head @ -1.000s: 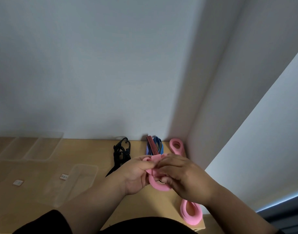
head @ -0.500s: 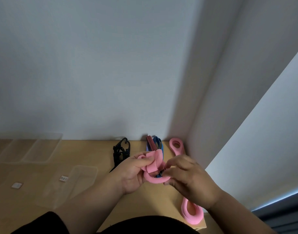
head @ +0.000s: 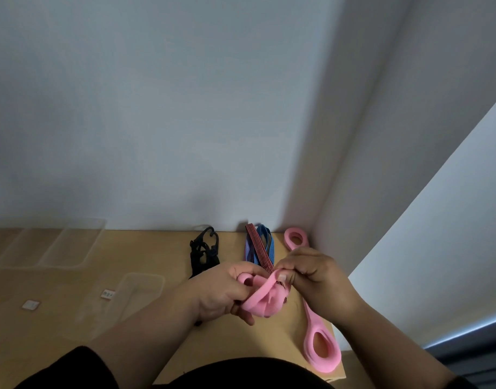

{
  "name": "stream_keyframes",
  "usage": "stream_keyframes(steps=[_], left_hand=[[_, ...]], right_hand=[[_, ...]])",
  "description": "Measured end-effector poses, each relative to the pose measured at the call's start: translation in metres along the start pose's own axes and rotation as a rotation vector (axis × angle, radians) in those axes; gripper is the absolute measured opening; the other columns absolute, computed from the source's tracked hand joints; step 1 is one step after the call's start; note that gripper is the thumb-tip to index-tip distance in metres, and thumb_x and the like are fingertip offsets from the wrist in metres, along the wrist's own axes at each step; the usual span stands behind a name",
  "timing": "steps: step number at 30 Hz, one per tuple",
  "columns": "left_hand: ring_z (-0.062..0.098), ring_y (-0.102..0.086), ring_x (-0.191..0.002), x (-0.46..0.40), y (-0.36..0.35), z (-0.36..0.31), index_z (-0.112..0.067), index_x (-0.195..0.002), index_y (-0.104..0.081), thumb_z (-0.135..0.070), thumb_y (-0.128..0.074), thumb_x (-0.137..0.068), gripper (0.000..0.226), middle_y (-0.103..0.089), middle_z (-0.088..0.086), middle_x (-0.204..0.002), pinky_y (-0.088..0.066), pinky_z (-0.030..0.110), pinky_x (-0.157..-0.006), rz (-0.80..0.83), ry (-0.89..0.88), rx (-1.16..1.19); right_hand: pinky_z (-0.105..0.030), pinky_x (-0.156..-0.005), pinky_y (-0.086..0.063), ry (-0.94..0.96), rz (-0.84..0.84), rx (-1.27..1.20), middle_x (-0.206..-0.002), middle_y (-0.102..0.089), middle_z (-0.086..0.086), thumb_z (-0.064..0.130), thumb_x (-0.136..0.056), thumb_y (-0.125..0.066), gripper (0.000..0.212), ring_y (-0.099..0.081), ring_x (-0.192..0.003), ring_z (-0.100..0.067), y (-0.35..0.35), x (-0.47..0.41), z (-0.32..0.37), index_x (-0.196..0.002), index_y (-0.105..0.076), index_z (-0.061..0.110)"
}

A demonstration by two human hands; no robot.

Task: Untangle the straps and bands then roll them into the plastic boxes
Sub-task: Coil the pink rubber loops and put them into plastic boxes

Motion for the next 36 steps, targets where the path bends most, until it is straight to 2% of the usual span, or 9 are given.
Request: stream_keyframes(steps=[8,14,17,21,23,26,30,32,36], left_hand=[[0.021,-0.070,-0.070,0.006,-0.014,-0.004,-0.009,-0.097,-0.071,0.011,-0.061,-0.088,0.024,-0.072,0.008,-0.087,-0.059,0.029,-0.056,0.216,0.120,-0.120],[0.028,-0.070,-0.075,-0.003,-0.001,-0.002,-0.005,-0.118,-0.062,0.005,-0.059,-0.093,0.027,-0.072,0.015,-0.096,-0.059,0.032,-0.061,-0.156,-0.008,0.185],[0.026,-0.070,-0.078,-0.004,0.007,-0.001,-0.003,-0.120,-0.062,-0.002,-0.057,-0.096,0.024,-0.071,0.014,-0.097,-0.059,0.034,-0.062,-0.219,-0.053,0.204],[0.027,-0.071,-0.079,-0.004,0.009,0.001,-0.006,-0.117,-0.065,-0.002,-0.054,-0.098,0.023,-0.071,0.015,-0.100,-0.058,0.036,-0.064,-0.252,-0.062,0.239],[0.027,-0.072,-0.082,-0.005,0.009,0.002,-0.007,-0.118,-0.064,-0.007,-0.059,-0.093,0.025,-0.070,0.015,-0.105,-0.060,0.037,-0.067,-0.262,-0.080,0.264],[0.031,-0.071,-0.095,-0.007,0.008,0.005,-0.007,-0.119,-0.063,-0.015,-0.062,-0.087,0.033,-0.067,0.018,-0.115,-0.061,0.040,-0.074,-0.287,-0.101,0.350],[0.042,-0.068,-0.105,-0.007,0.014,0.012,-0.008,-0.121,-0.062,-0.008,-0.058,-0.095,0.026,-0.064,0.021,-0.123,-0.059,0.051,-0.084,-0.316,-0.103,0.400],[0.044,-0.067,-0.105,-0.003,0.019,0.016,-0.008,-0.123,-0.061,-0.003,-0.058,-0.094,0.029,-0.063,0.021,-0.124,-0.055,0.056,-0.090,-0.348,-0.101,0.395],[0.032,-0.073,-0.094,0.014,0.033,0.020,-0.004,-0.120,-0.062,0.001,-0.060,-0.093,0.027,-0.065,0.019,-0.115,-0.060,0.039,-0.076,-0.443,-0.084,0.309]], right_hand=[[-0.029,-0.073,-0.055,0.021,0.127,-0.148,-0.088,-0.065,0.008,0.024,-0.092,-0.067,0.012,-0.066,-0.081,-0.014,-0.022,-0.010,0.013,-0.092,-0.078,0.020],[-0.023,-0.081,-0.049,-0.064,-0.040,-0.162,-0.093,-0.071,0.008,0.034,-0.092,-0.064,0.023,-0.066,-0.091,-0.016,-0.006,-0.015,-0.006,-0.096,-0.080,0.018],[-0.021,-0.077,-0.049,-0.168,-0.072,-0.115,-0.095,-0.069,0.016,0.045,-0.088,-0.066,0.026,-0.064,-0.088,-0.011,-0.008,-0.012,-0.013,-0.101,-0.076,0.025],[-0.036,-0.056,-0.049,-0.356,-0.149,-0.204,-0.069,-0.063,0.003,0.030,-0.091,-0.073,0.017,-0.055,-0.059,-0.014,-0.015,-0.007,-0.011,-0.077,-0.065,0.025],[-0.047,-0.059,-0.051,-0.430,-0.147,-0.260,-0.067,-0.062,-0.011,0.037,-0.093,-0.070,0.028,-0.056,-0.060,-0.035,-0.018,-0.004,-0.010,-0.071,-0.062,0.021],[-0.056,-0.070,-0.056,-0.503,-0.079,-0.380,-0.074,-0.070,-0.011,0.052,-0.085,-0.069,0.032,-0.065,-0.074,-0.042,-0.024,-0.004,-0.008,-0.080,-0.067,0.021],[-0.055,-0.079,-0.060,-0.596,-0.019,-0.488,-0.083,-0.075,-0.011,0.019,-0.093,-0.071,0.004,-0.070,-0.077,-0.032,-0.033,-0.005,-0.011,-0.091,-0.069,0.016],[-0.051,-0.077,-0.061,-0.607,0.003,-0.459,-0.082,-0.075,-0.010,0.014,-0.093,-0.071,0.005,-0.070,-0.075,-0.032,-0.036,-0.005,-0.010,-0.089,-0.071,0.018],[-0.036,-0.067,-0.061,-0.627,0.031,-0.466,-0.081,-0.075,-0.011,0.007,-0.094,-0.067,0.003,-0.067,-0.068,-0.021,-0.045,-0.009,-0.002,-0.095,-0.070,0.009]])
Point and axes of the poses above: each hand's wrist, its own x-axis away from the middle knuckle, its own y-axis out of the back of the hand, z = x × y, the point moved 4 cm from there along -x, towards the middle knuckle
